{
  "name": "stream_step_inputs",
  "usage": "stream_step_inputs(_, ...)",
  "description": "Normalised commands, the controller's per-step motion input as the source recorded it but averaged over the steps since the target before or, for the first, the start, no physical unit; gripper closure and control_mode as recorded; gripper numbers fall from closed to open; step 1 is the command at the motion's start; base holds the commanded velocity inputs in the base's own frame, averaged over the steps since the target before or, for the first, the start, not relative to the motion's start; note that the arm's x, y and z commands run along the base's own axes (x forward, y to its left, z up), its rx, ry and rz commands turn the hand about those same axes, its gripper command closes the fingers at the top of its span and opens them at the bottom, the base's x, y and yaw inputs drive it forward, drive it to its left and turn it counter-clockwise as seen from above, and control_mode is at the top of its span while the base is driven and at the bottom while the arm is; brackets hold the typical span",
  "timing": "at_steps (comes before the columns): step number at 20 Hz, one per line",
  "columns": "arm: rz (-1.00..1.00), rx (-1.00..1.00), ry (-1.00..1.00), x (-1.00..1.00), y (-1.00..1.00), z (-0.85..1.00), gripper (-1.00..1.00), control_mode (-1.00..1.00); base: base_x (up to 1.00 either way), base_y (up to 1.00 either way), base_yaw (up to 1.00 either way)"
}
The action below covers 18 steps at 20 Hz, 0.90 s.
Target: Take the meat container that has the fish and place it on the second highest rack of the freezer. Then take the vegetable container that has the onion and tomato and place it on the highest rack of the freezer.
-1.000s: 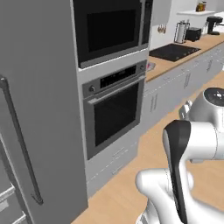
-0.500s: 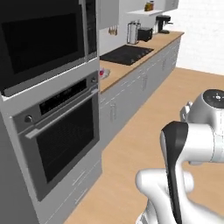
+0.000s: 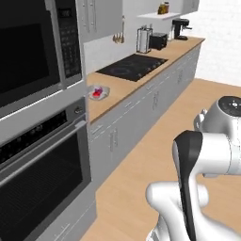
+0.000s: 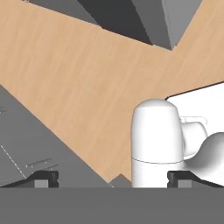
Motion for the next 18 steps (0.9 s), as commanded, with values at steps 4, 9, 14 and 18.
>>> stream_step_inputs(4, 0.0, 0.0, 0.0, 0.0, 0.0, 0.0, -1.0, 1.0, 1.0, -0.31, 0.26)
stream_step_inputs(9, 0.0, 0.0, 0.0, 0.0, 0.0, 0.0, -1.0, 1.0, 1.0, -0.12, 0.33)
stream_step_inputs(14, 0.0, 0.0, 0.0, 0.0, 0.0, 0.0, -1.0, 1.0, 1.0, -0.06, 0.45)
stream_step_inputs(18, 0.0, 0.0, 0.0, 0.0, 0.0, 0.0, -1.0, 1.0, 1.0, -0.21, 0.61)
